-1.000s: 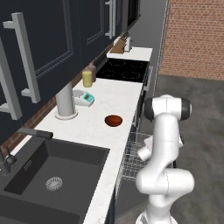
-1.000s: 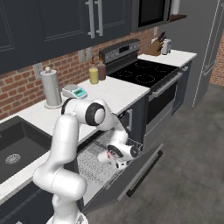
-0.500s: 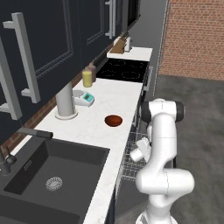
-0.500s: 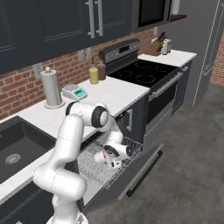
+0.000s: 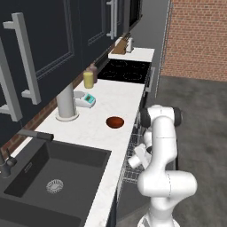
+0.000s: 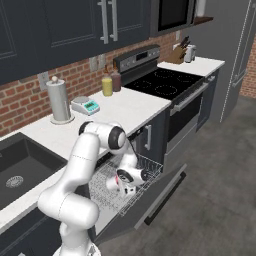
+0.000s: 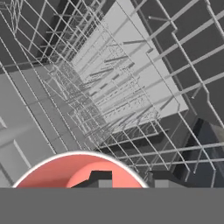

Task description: Pick up the cup and bowl from the counter, place them in the dishwasher, and close the dishwasher door.

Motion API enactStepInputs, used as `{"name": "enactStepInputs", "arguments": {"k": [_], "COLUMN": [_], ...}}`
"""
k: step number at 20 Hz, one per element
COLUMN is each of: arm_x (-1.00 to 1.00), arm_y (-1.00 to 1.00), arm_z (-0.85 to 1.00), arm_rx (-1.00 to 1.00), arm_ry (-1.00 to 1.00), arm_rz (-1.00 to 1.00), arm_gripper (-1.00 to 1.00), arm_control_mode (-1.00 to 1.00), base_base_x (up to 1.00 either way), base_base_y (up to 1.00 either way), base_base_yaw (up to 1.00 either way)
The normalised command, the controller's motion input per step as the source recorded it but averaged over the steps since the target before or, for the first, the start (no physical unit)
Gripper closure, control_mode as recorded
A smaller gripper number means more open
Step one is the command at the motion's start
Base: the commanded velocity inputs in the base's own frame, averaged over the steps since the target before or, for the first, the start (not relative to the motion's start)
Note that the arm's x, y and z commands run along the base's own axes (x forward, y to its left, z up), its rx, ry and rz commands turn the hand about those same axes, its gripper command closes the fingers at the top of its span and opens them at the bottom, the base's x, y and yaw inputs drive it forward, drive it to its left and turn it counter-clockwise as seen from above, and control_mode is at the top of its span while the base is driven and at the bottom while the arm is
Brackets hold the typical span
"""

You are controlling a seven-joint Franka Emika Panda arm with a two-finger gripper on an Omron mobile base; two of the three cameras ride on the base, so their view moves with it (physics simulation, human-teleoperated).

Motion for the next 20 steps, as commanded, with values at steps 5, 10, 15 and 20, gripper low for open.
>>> {"name": "enactStepInputs", "arguments": {"k": [5,10,15,20], "arm_x": [0.00,0.00,0.00,-0.01], "arm_y": [0.00,0.00,0.00,-0.01], "arm_z": [-0.48,-0.49,-0.34,-0.14], "arm_rx": [0.00,-0.01,-0.01,0.00], "arm_ry": [0.03,0.03,0.02,0.00], "arm_rz": [0.00,0.00,-0.02,-0.03], "arm_gripper": [1.00,-1.00,-1.00,-1.00], "arm_control_mode": [-1.00,-1.00,-1.00,-1.00], "base_base_x": [0.00,0.00,0.00,0.00], "base_base_y": [0.00,0.00,0.00,0.00], "base_base_yaw": [0.00,0.00,0.00,0.00]}}
